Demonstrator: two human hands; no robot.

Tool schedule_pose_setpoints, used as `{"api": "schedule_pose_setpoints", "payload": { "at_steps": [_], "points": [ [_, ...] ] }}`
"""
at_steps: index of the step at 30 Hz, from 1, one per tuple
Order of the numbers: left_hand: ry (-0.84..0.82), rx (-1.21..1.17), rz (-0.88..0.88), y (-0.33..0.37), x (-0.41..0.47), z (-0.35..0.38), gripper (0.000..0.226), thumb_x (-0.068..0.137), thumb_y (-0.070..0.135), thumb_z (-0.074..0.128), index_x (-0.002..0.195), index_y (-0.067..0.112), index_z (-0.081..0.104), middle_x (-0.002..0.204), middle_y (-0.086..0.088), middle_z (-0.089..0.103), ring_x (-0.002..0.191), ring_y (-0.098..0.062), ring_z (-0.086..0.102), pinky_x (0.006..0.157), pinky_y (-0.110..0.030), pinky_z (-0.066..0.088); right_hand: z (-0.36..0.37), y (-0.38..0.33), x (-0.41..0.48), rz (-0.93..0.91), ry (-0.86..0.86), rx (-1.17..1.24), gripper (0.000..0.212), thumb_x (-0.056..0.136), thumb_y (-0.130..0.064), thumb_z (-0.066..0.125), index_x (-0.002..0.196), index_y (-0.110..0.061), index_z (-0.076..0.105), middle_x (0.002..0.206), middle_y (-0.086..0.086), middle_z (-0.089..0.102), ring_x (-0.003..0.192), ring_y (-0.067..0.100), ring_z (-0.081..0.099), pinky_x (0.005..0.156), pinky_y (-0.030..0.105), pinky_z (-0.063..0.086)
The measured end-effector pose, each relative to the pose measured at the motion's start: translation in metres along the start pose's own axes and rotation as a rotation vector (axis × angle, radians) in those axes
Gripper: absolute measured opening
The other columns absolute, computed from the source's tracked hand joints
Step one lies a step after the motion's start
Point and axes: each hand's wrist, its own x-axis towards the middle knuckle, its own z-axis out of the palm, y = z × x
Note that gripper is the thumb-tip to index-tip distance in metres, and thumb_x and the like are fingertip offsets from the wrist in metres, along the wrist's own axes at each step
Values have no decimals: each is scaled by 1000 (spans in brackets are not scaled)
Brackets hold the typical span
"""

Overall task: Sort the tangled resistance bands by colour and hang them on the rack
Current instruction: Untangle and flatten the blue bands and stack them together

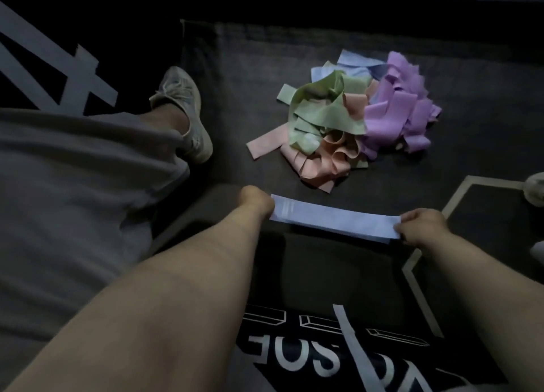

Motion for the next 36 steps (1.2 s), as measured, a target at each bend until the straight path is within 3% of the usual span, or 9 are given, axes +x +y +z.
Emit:
{"api": "schedule_pose_setpoints", "payload": {
  "at_steps": [7,11,14,17,23,27,31,34,36],
  "points": [
    [98,-64,9,-15,1,19,25,90,8,62,113,3,70,116,-13,68,107,-31,65,91,-27,48,26,20,11,-25,30,-5,18,82,-9,74,80,-23,63,98,10,69,94,32,68,90,48,57],
    [109,72,39,-17,-1,21,22,91,15,63,113,14,65,120,-9,64,107,-28,62,89,-29,45,28,22,14,-78,72,-86,16,87,-13,68,102,-13,64,112,14,64,105,33,61,91,37,50],
    [202,346,145,-13,-13,22,38,90,23,63,126,16,54,131,-10,50,118,-31,54,99,-40,45,27,22,8,-176,140,-281,53,84,-25,72,131,-10,53,133,19,48,121,38,50,101,41,44],
    [218,795,532,-10,-20,27,64,84,33,67,141,22,41,145,-9,35,131,-29,39,106,-42,36,31,17,-4,-509,98,-700,75,80,-34,76,146,-21,43,143,12,36,132,34,39,109,43,36],
    [23,1105,651,-3,-12,35,74,84,26,72,148,22,35,147,-7,36,135,-29,35,110,-44,35,49,13,-7,-549,7,-860,65,85,-15,68,142,-28,39,140,5,36,130,27,40,106,42,41],
    [-11,1080,631,-2,-7,31,71,83,22,74,145,22,38,144,-6,41,133,-27,40,108,-42,40,47,15,-4,-548,-46,-772,64,86,-10,67,142,-26,40,142,4,33,132,26,37,106,40,43],
    [40,839,460,-4,-13,30,89,82,31,74,154,18,24,155,-8,27,144,-27,29,118,-43,31,50,22,-4,-331,27,-528,89,83,-38,76,152,-25,23,152,10,21,141,32,28,113,47,32],
    [115,397,86,-3,-17,32,68,92,36,60,149,12,32,151,-11,32,139,-30,34,113,-43,34,57,19,-3,33,88,-87,67,96,-33,60,148,-5,29,150,24,31,135,44,38,109,49,35],
    [91,268,-27,-3,-14,36,50,99,33,50,141,8,43,144,-15,39,133,-33,40,110,-42,35,62,21,2,102,70,-27,47,101,-24,50,140,1,38,143,29,41,126,47,47,103,47,41]
  ]
}}
